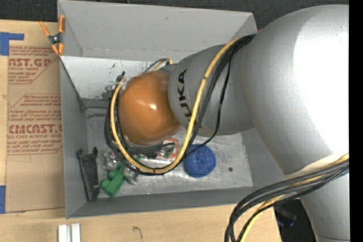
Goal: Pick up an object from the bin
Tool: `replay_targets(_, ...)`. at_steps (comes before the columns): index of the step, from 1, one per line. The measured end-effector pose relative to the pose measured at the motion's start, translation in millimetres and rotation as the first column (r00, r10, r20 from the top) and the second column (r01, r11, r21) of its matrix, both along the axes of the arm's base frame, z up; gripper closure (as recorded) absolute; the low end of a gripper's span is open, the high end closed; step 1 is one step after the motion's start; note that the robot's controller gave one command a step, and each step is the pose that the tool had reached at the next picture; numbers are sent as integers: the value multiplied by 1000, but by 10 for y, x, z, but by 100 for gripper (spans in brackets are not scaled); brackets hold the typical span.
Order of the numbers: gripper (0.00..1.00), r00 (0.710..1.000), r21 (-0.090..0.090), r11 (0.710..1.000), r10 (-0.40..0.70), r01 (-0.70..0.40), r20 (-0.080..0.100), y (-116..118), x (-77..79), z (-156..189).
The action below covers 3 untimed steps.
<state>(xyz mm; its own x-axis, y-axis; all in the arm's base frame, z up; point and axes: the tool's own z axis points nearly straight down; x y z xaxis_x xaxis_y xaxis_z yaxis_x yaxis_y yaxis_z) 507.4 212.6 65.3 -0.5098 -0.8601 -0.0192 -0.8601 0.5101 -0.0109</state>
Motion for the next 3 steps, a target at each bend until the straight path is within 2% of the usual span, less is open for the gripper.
replay_targets(1, 100, 1000, -2, 1000, 2, -2, -3, -3, -3, 45)
replay_targets(3, 100, 1000, -10, 1000, 2, -2, -23, -11, -42, 324)
